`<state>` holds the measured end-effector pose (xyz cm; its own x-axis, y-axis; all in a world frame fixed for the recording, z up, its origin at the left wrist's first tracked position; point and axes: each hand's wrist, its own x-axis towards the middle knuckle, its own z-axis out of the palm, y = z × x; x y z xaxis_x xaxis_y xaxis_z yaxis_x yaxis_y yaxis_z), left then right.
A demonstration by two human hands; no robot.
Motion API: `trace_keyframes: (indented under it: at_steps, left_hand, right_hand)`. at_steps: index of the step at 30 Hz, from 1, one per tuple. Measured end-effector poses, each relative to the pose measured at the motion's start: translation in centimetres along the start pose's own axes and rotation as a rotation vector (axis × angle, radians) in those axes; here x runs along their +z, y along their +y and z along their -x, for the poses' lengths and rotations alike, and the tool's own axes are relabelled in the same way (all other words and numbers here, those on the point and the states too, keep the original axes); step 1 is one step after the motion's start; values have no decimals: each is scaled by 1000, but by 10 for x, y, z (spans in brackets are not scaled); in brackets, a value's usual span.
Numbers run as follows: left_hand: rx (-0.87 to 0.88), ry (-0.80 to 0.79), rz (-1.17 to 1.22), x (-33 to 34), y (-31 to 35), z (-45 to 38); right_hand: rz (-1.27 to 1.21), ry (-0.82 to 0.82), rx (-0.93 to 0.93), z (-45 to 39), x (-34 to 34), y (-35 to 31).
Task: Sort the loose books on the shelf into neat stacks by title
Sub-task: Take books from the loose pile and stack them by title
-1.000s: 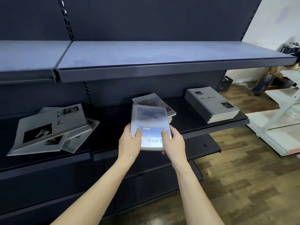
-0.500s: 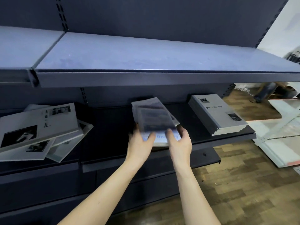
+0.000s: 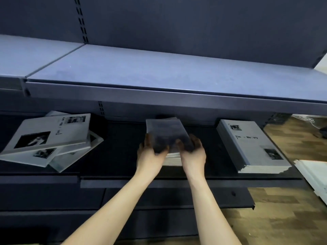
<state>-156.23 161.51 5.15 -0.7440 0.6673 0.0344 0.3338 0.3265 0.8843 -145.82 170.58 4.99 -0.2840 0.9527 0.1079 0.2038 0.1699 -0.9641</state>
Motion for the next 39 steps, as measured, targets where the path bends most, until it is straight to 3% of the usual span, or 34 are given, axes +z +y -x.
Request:
trace_keyframes:
  at_steps: [11, 15, 19, 24, 39]
  left_hand:
    - [-51, 48, -219, 32, -12, -29]
    - [-39, 53, -299, 37, -19, -30]
    - [-14, 37, -182, 34, -24, -31]
    - [-10, 57, -95, 23, -16, -32]
    - [-28, 5, -158, 14, -11, -28]
  right_hand:
    - [-27, -115, 21, -34, 5, 16]
    - [-19, -63, -33, -30, 10, 29]
    - [38, 2, -73, -27, 17, 35]
    - [70, -32, -77, -16, 25, 31]
    - [237, -46, -77, -15, 24, 24]
